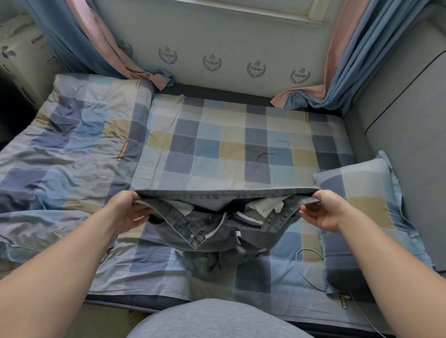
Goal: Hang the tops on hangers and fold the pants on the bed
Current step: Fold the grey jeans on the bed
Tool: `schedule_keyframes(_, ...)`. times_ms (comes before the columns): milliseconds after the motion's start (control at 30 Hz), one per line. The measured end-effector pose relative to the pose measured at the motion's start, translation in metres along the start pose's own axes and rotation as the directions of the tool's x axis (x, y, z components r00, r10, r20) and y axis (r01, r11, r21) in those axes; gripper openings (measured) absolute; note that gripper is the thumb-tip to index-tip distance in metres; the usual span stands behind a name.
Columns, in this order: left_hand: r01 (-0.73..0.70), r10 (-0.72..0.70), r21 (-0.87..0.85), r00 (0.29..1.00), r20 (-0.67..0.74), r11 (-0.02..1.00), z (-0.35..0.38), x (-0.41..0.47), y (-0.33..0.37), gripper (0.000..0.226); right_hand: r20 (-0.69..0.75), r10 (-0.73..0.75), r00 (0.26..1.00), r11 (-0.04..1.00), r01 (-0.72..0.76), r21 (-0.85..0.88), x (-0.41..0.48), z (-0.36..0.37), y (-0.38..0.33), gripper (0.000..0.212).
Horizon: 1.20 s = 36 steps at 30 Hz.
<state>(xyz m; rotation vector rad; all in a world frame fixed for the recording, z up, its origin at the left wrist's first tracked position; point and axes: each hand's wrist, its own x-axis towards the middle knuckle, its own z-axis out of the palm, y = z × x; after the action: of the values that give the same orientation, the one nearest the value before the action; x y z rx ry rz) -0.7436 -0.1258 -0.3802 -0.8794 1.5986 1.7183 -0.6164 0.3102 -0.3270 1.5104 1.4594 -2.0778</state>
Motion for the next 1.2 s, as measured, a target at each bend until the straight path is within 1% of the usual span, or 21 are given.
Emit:
schedule_keyframes(67,-0.102,0.103,-0.041,0.995,0.012,0.994,0.008,-0.003,0.016,0.021,0.102,-0.069,0.992,0.998,0.067,0.018,-0.007,0.004,-0.013,0.024)
schedule_keyframes(133,-0.210,0.213,-0.053,0.976,0.042,0.976,0.013,-0.009,0.032,0.017,0.216,-0.149,0.965,0.987,0.159,-0.030,-0.015,0.005,-0.027,0.013)
schedule_keyframes(167,-0.263,0.266,-0.043,0.962,0.069,0.964,0.016,-0.013,0.042,0.017,0.259,-0.210,0.943,0.970,0.235,-0.068,-0.017,0.006,-0.035,0.012)
schedule_keyframes(233,-0.365,0.365,-0.016,0.924,0.114,0.931,0.022,-0.023,0.064,0.017,0.297,-0.357,0.886,0.904,0.408,-0.128,-0.020,0.007,-0.054,0.021)
schedule_keyframes(300,-0.495,0.492,0.006,0.865,0.099,0.869,0.029,-0.034,0.092,0.016,0.288,-0.498,0.818,0.808,0.558,-0.186,-0.028,0.012,-0.079,0.032)
schedule_keyframes(400,-0.681,0.681,0.109,0.731,0.037,0.724,0.041,-0.050,0.140,0.021,0.225,-0.697,0.681,0.609,0.728,-0.315,-0.053,0.027,-0.125,0.030)
schedule_keyframes(467,-0.777,0.790,0.174,0.613,-0.006,0.604,0.053,-0.067,0.172,0.017,0.221,-0.783,0.582,0.488,0.794,-0.363,-0.076,0.039,-0.158,0.022)
schedule_keyframes(533,-0.843,0.873,0.238,0.484,-0.059,0.483,0.062,-0.088,0.204,0.018,0.232,-0.859,0.457,0.329,0.839,-0.434,-0.102,0.048,-0.190,0.015)
schedule_keyframes(567,-0.866,0.902,0.254,0.424,-0.083,0.431,0.066,-0.098,0.220,0.023,0.232,-0.892,0.389,0.236,0.836,-0.496,-0.116,0.051,-0.206,0.013)
schedule_keyframes(633,-0.881,0.929,0.296,0.347,-0.125,0.369,0.074,-0.125,0.251,0.035,0.226,-0.941,0.251,0.064,0.789,-0.612,-0.146,0.055,-0.234,0.012)
schedule_keyframes(700,-0.882,0.945,0.342,0.288,-0.155,0.324,0.082,-0.152,0.281,0.039,0.223,-0.963,0.152,-0.032,0.757,-0.653,-0.171,0.059,-0.262,0.015)
schedule_keyframes(767,-0.884,0.960,0.381,0.221,-0.169,0.271,0.090,-0.181,0.308,0.039,0.218,-0.973,0.074,-0.093,0.738,-0.668,-0.195,0.064,-0.291,0.019)
schedule_keyframes(833,-0.864,0.967,0.442,0.176,-0.186,0.242,0.095,-0.211,0.335,0.032,0.217,-0.975,0.036,-0.113,0.764,-0.635,-0.217,0.068,-0.318,0.024)
schedule_keyframes(900,-0.862,0.969,0.454,0.154,-0.192,0.227,0.096,-0.236,0.365,0.033,0.222,-0.975,-0.010,-0.138,0.810,-0.570,-0.242,0.074,-0.340,0.017)
schedule_keyframes(933,-0.864,0.968,0.451,0.149,-0.200,0.226,0.096,-0.251,0.378,0.036,0.205,-0.978,-0.030,-0.141,0.825,-0.547,-0.255,0.077,-0.351,0.016)
schedule_keyframes(1000,-0.842,0.963,0.489,0.120,-0.239,0.227,0.098,-0.277,0.403,0.054,0.162,-0.983,-0.082,-0.157,0.832,-0.533,-0.277,0.081,-0.372,0.022)
schedule_keyframes(1067,-0.776,0.944,0.581,0.058,-0.324,0.247,0.102,-0.306,0.421,0.070,0.117,-0.985,-0.128,-0.170,0.839,-0.517,-0.301,0.083,-0.391,0.027)
schedule_keyframes(1100,-0.751,0.940,0.611,0.038,-0.338,0.250,0.104,-0.315,0.424,0.070,0.101,-0.986,-0.134,-0.167,0.850,-0.500,-0.309,0.085,-0.397,0.030)
schedule_keyframes(1133,-0.766,0.944,0.601,0.025,-0.330,0.230,0.107,-0.325,0.429,0.067,0.076,-0.988,-0.133,-0.153,0.865,-0.478,-0.317,0.086,-0.404,0.031)
schedule_keyframes(1167,-0.812,0.951,0.552,0.011,-0.310,0.189,0.109,-0.333,0.436,0.065,0.059,-0.990,-0.131,-0.143,0.879,-0.454,-0.326,0.087,-0.411,0.032)
schedule_keyframes(1200,-0.863,0.956,0.479,0.018,-0.293,0.163,0.110,-0.340,0.441,0.062,0.043,-0.991,-0.123,-0.130,0.894,-0.429,-0.334,0.088,-0.418,0.032)
